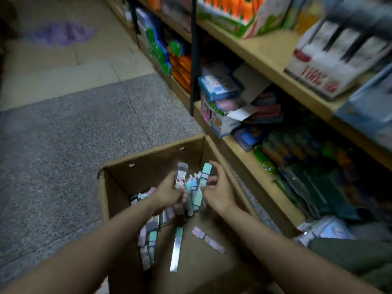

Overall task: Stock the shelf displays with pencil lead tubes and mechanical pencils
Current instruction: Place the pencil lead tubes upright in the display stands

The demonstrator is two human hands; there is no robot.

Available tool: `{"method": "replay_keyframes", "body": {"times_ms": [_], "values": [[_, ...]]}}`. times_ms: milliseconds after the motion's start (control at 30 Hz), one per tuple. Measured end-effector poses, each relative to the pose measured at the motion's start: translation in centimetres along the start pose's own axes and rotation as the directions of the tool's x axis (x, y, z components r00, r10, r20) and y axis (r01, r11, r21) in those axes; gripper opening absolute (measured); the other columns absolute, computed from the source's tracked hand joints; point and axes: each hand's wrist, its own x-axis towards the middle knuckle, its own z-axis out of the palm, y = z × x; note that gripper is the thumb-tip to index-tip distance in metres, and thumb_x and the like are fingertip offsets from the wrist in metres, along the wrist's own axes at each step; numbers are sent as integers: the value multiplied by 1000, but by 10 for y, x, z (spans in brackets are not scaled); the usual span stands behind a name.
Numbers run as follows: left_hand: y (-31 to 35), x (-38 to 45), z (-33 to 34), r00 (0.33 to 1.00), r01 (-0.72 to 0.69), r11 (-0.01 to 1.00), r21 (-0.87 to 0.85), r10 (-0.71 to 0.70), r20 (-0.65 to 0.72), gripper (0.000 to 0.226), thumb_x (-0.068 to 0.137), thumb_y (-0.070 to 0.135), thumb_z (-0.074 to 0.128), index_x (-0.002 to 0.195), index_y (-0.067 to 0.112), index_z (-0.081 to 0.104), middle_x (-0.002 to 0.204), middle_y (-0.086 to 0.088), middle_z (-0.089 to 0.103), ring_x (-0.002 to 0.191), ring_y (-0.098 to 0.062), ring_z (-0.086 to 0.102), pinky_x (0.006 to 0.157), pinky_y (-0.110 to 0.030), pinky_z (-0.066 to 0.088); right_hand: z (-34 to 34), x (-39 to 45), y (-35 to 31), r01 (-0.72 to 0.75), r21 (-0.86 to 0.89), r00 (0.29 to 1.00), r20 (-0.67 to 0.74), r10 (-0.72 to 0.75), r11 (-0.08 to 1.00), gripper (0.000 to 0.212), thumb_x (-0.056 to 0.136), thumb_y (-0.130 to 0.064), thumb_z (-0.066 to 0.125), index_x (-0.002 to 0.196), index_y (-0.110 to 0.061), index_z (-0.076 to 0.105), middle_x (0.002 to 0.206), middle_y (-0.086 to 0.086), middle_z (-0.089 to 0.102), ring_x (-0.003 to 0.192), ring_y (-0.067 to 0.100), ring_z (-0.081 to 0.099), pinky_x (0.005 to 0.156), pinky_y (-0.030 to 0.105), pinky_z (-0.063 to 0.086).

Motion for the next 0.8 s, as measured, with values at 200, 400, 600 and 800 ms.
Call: {"method": "replay_keyframes", "body": {"times_ms": [200, 400, 600, 800], "values": [[119, -39, 0, 944, -239, 967, -85, 252, 214, 34, 101, -1, 39, 126, 22, 35, 75, -11, 54, 56, -14, 58, 51, -28, 51, -67, -28, -91, 261, -64, 957, -110, -267, 963, 62, 79, 2, 70, 117, -35, 37, 86, -1, 60, 55, -1, 58, 57, 17, 49], [196, -68, 33, 775, -520, 836, -176, 548, 314, 64, 97, -4, 46, 143, 36, 28, 85, -12, 60, 73, -21, 61, 68, -40, 52, -150, -76, -162, 420, -257, 849, -228, -477, 870, 52, 80, -10, 74, 104, -38, 37, 83, -5, 66, 64, 4, 67, 55, 19, 52], [232, -85, 84, 654, -567, 780, -264, 621, 432, 63, 98, 9, 52, 132, 58, 31, 83, -5, 68, 76, -22, 67, 69, -35, 56, -235, -120, -212, 421, -549, 722, -279, -633, 722, 53, 78, -19, 81, 100, -42, 39, 85, -16, 61, 72, -7, 64, 57, 9, 48], [238, -91, 111, 638, -520, 788, -329, 615, 464, 65, 99, 7, 49, 142, 50, 26, 90, -9, 66, 74, -22, 66, 69, -36, 56, -300, -148, -229, 280, -710, 621, -380, -686, 646, 38, 79, -22, 82, 93, -26, 47, 78, -9, 63, 71, 1, 64, 63, 21, 54]]}}
